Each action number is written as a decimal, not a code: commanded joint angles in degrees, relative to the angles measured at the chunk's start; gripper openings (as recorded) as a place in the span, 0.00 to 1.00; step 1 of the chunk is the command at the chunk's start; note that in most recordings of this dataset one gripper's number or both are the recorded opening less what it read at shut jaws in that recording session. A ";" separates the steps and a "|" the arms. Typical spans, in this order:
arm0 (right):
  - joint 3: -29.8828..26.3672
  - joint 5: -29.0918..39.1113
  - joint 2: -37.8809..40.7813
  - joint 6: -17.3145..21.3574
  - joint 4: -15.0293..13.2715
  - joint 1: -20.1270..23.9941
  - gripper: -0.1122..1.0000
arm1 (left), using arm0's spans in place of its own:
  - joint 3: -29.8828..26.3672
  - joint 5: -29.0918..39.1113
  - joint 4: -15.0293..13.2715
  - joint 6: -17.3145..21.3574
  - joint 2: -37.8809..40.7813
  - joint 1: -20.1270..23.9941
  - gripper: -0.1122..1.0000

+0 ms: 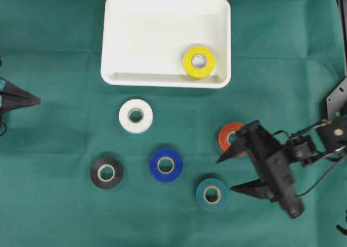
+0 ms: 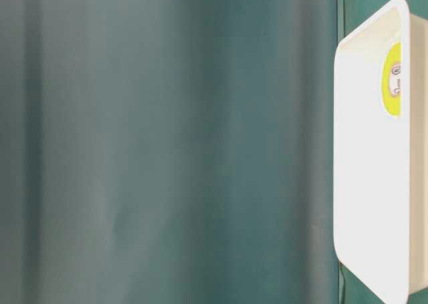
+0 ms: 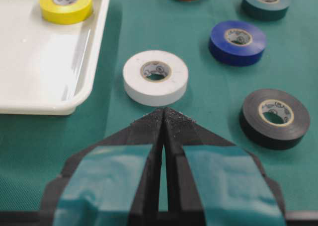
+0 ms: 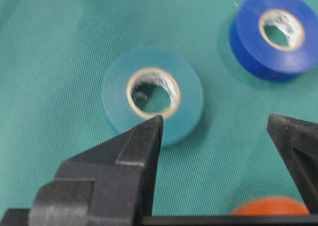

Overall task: Put the tape into the white case with the right arm.
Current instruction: 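Move the right gripper down to the teal roll and grip its hole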

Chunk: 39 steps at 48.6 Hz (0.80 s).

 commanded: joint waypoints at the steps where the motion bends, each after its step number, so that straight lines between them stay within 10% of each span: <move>1: -3.25 -0.44 2.02 0.00 -0.09 0.35 0.62 | -0.70 -0.44 0.00 0.00 0.44 -0.09 0.11; 39: -9.14 -0.09 10.11 0.18 -0.09 0.44 0.61 | -0.53 -0.44 0.00 -0.09 0.44 -0.09 0.11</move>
